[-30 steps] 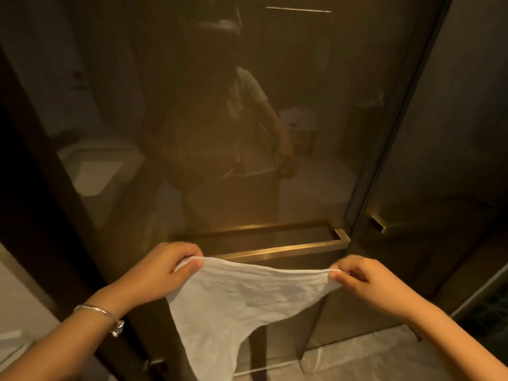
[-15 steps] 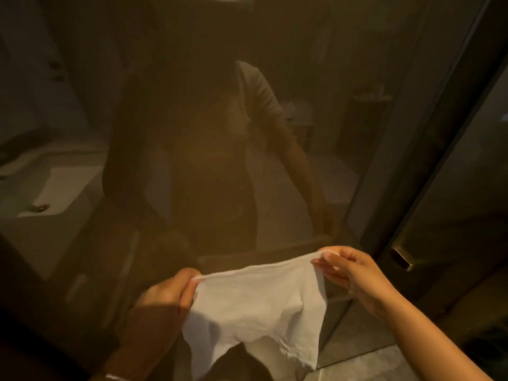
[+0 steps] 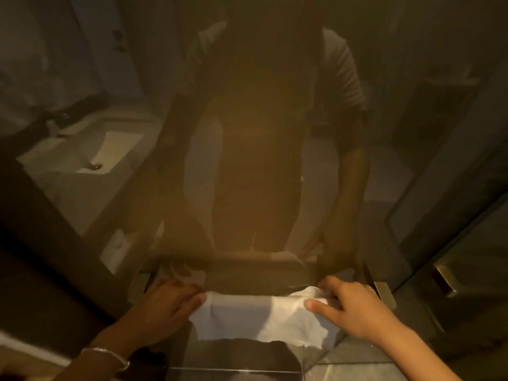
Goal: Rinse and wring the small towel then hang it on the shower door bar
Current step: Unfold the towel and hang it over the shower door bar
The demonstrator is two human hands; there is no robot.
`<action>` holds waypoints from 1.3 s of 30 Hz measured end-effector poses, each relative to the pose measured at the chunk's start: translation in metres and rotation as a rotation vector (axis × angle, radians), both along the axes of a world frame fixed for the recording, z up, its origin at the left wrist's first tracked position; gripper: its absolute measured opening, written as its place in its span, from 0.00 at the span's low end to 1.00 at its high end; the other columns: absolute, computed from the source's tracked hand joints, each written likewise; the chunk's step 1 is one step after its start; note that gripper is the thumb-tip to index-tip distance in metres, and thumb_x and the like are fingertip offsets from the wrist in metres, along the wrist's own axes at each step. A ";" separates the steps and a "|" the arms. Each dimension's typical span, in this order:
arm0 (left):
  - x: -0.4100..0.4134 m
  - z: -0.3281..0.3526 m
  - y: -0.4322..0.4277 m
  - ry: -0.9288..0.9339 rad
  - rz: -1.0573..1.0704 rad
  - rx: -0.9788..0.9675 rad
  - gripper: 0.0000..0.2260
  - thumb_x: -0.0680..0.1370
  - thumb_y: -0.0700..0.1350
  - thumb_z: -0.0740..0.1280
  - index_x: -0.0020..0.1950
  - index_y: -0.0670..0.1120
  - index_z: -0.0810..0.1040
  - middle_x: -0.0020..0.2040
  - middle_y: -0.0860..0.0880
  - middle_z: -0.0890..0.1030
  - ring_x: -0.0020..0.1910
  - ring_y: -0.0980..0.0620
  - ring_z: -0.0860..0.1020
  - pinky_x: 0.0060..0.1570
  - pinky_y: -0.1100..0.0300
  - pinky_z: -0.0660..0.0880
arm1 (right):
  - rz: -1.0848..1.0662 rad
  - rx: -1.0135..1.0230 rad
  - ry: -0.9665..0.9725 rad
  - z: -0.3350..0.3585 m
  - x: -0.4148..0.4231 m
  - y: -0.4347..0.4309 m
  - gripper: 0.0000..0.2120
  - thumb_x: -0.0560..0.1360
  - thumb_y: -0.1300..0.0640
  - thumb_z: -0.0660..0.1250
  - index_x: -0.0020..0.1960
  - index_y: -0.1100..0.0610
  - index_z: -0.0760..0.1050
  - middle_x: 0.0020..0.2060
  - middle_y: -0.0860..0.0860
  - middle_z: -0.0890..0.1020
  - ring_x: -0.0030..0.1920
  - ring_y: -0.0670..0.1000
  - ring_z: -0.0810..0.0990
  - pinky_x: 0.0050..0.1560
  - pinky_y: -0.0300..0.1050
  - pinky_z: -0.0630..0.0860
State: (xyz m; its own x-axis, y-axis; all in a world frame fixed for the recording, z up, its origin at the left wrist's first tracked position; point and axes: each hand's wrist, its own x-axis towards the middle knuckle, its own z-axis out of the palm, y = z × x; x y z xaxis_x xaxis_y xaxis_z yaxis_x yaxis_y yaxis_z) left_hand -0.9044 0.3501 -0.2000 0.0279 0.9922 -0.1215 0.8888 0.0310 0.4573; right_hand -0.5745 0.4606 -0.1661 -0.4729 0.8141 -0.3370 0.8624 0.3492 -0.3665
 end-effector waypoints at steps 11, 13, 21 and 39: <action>-0.015 0.015 -0.015 0.125 0.232 0.256 0.06 0.75 0.47 0.66 0.47 0.49 0.82 0.43 0.47 0.84 0.44 0.48 0.81 0.47 0.56 0.74 | 0.038 0.070 0.035 -0.009 0.027 0.003 0.11 0.69 0.46 0.69 0.48 0.48 0.74 0.41 0.44 0.80 0.45 0.48 0.79 0.40 0.39 0.72; -0.012 0.020 -0.015 0.140 0.267 0.371 0.08 0.73 0.49 0.68 0.42 0.45 0.83 0.41 0.44 0.84 0.43 0.44 0.81 0.46 0.51 0.76 | 0.031 0.066 0.034 -0.010 0.031 0.002 0.09 0.70 0.44 0.68 0.47 0.47 0.75 0.39 0.42 0.78 0.41 0.43 0.77 0.37 0.34 0.70; -0.007 -0.036 -0.054 -0.534 0.808 0.170 0.12 0.77 0.39 0.62 0.35 0.47 0.78 0.35 0.43 0.81 0.38 0.41 0.79 0.38 0.52 0.75 | -0.356 0.163 0.535 -0.069 0.057 -0.053 0.15 0.72 0.52 0.68 0.28 0.55 0.73 0.24 0.55 0.77 0.30 0.46 0.77 0.37 0.49 0.76; 0.003 -0.050 -0.026 -0.907 0.923 -0.109 0.05 0.74 0.35 0.66 0.49 0.40 0.77 0.54 0.36 0.79 0.55 0.37 0.75 0.58 0.43 0.72 | -0.656 -0.375 0.852 -0.095 0.025 -0.022 0.09 0.74 0.64 0.64 0.42 0.66 0.81 0.45 0.65 0.84 0.51 0.63 0.80 0.58 0.57 0.74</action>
State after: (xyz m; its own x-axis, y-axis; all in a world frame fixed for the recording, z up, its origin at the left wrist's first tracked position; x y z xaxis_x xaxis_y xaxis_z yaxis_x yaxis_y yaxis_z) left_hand -0.9011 0.3237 -0.2498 -0.5416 0.6755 -0.5004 -0.1038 0.5370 0.8372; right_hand -0.5490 0.4387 -0.2606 -0.1842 0.9046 -0.3844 0.2585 -0.3327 -0.9069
